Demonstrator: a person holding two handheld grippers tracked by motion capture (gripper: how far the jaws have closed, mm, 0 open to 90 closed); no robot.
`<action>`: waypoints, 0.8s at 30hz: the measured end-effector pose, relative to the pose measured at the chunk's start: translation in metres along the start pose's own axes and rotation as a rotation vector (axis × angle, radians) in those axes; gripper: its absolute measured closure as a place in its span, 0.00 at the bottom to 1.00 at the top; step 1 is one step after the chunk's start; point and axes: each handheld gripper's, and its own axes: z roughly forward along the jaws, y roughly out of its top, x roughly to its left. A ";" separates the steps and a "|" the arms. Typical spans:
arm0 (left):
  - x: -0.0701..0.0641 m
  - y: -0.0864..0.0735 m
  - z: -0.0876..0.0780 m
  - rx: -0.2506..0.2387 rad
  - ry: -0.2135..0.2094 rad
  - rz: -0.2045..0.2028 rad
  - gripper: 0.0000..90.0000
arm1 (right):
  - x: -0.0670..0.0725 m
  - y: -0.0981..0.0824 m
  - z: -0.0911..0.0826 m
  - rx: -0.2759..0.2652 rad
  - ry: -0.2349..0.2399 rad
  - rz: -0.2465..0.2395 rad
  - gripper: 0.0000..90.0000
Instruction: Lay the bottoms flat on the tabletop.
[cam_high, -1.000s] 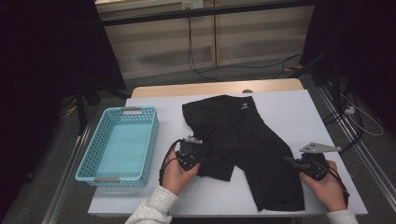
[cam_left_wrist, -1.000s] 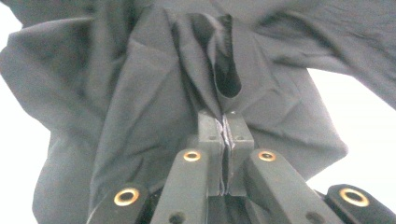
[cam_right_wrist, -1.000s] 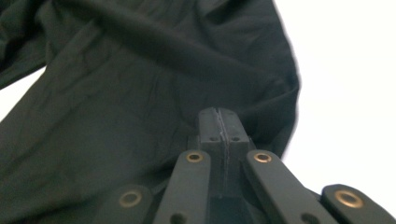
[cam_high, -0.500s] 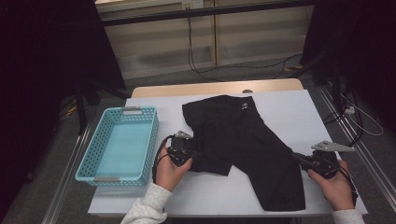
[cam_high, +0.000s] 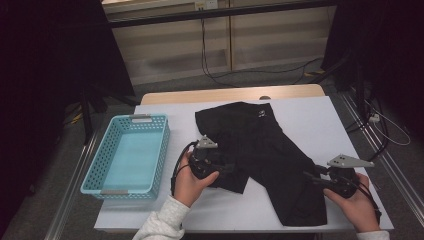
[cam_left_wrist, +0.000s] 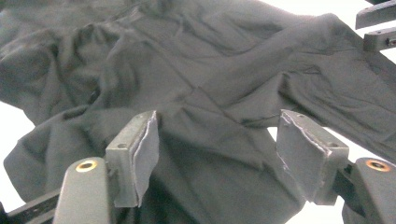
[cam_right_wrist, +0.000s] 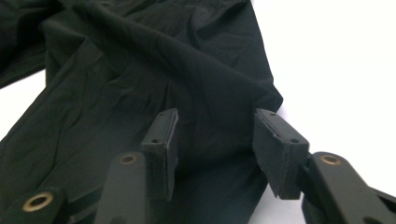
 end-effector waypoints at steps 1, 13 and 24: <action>-0.001 0.001 0.001 0.000 -0.005 0.007 0.33 | 0.001 -0.001 -0.002 0.000 -0.001 -0.002 0.54; -0.011 0.007 0.020 0.024 -0.037 0.039 0.27 | 0.023 -0.023 -0.020 0.049 0.018 -0.070 0.63; -0.024 0.003 0.037 0.052 -0.065 0.077 0.28 | 0.038 -0.028 -0.009 0.070 0.047 -0.140 0.85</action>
